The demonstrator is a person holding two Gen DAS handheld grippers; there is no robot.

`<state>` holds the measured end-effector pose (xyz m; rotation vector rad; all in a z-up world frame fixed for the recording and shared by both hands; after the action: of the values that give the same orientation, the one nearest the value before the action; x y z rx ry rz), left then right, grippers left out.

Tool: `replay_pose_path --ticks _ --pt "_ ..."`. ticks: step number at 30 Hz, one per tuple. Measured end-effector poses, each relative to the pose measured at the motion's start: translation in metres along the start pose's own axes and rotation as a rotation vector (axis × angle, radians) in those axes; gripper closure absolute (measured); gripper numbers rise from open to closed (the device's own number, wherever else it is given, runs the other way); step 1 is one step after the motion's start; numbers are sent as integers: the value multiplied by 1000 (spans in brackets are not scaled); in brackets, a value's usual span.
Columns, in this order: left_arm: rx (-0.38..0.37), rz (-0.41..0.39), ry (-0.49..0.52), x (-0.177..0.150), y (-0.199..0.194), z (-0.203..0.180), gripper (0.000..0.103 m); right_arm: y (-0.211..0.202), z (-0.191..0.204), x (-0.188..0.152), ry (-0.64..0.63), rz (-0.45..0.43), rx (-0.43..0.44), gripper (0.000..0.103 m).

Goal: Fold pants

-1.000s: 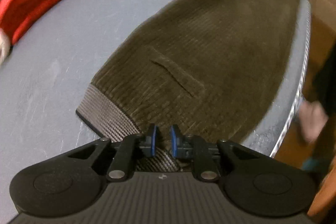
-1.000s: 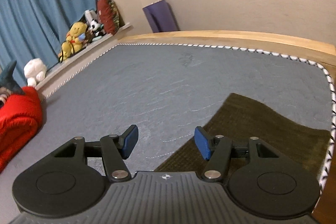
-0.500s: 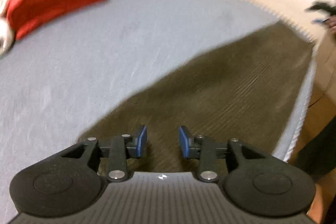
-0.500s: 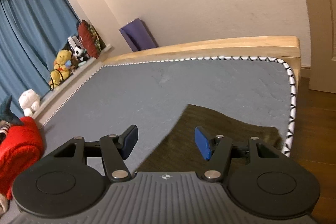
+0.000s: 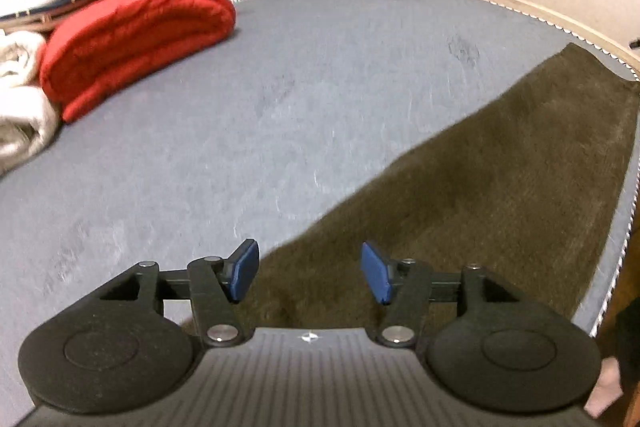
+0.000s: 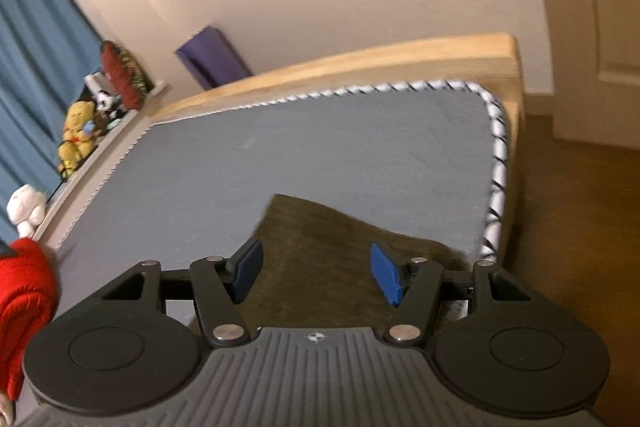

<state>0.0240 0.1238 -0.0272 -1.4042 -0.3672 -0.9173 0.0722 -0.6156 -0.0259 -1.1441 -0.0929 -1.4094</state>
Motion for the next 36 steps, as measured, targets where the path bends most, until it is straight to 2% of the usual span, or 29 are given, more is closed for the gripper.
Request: replay_pose_path --ticks 4,10,14,16,17,21,28,31,32,36 --pt "6 -11 12 7 9 -7 31 16 -25 -6 61 71 -28 41" --pt "5 -5 48 14 19 -19 29 32 -53 -15 121 160 -140 41" --pt "-5 -2 50 15 24 -21 29 43 -60 -21 130 182 -107 41" --pt "-6 1 53 14 25 -22 29 49 -65 -23 164 204 -88 46" --pt "-4 3 56 13 25 -22 29 53 -67 -25 189 222 -70 52" --pt "0 10 62 11 26 -21 29 60 -70 -28 200 239 -64 52" --pt "1 10 78 10 27 -25 28 62 -74 -30 222 215 -42 52" --pt "1 7 86 9 26 -26 28 60 -77 -30 257 206 -63 63" --pt "3 7 87 9 26 -25 28 59 -79 -31 270 202 -82 75" --pt "8 6 85 9 25 -24 27 56 -78 -31 286 184 -87 87"
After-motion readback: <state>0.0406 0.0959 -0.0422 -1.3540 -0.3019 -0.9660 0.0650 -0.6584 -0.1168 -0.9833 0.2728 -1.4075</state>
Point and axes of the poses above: each gripper's, at about its wrist camera, not at the fingertips, and y roughly the way its jaws point, z to its left, x to its top, the point moved 1 cm from there along y, roughly the way its jaws point, and after that the axes turned 2 degrees about -z, right-handed, at the moved point
